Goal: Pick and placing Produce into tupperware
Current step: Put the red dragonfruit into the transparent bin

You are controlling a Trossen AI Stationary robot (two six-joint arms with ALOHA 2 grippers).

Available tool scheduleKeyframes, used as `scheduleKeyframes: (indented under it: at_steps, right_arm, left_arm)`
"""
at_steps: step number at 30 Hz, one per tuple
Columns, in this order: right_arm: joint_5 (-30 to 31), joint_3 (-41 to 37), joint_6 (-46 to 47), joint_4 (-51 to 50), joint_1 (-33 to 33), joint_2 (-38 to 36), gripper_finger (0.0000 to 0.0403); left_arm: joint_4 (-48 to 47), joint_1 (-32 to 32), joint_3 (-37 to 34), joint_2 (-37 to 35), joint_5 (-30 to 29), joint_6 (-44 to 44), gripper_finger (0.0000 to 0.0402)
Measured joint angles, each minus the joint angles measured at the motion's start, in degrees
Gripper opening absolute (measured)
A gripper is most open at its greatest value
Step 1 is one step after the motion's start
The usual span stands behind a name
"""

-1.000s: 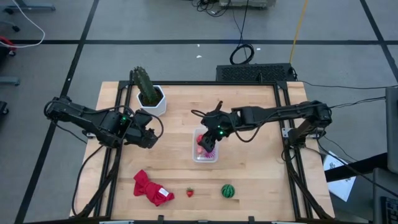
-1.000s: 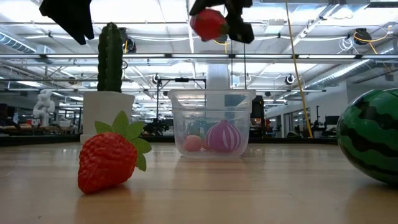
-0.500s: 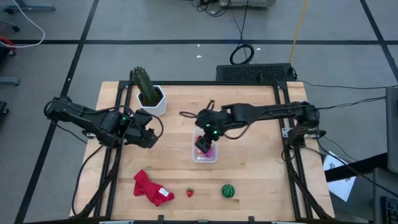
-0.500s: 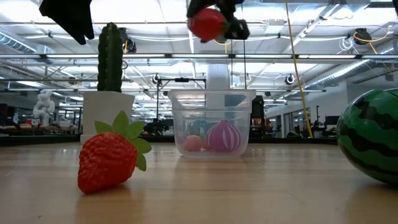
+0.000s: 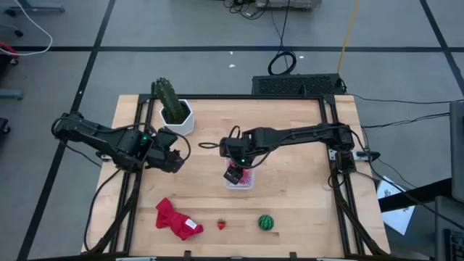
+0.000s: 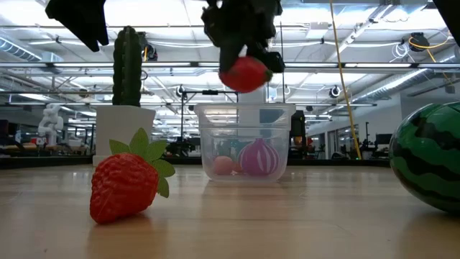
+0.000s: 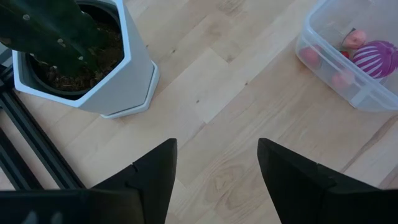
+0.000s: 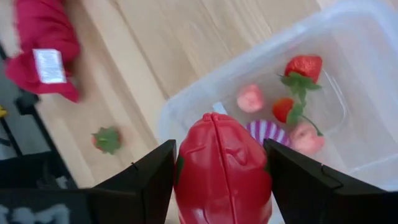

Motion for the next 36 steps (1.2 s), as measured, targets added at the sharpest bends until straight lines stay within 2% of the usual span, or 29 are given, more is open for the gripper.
scheduleKeyframes:
  at_steps: [10,25,36]
  right_arm:
    - [-0.2,-5.4,0.6,4.9,-0.4,-0.1,0.0220]
    - [-6.1,-12.0,2.5,13.5,-2.5,-0.1,0.0220]
    - [-6.1,-12.8,2.9,15.4,-4.1,-0.1,0.0220]
  left_arm:
    - [0.0,0.0,0.0,0.0,0.0,0.0,0.0230]
    - [0.1,0.0,0.0,0.0,0.0,-0.2,0.0230]
    - [0.1,0.0,0.0,0.0,0.0,0.0,0.0230]
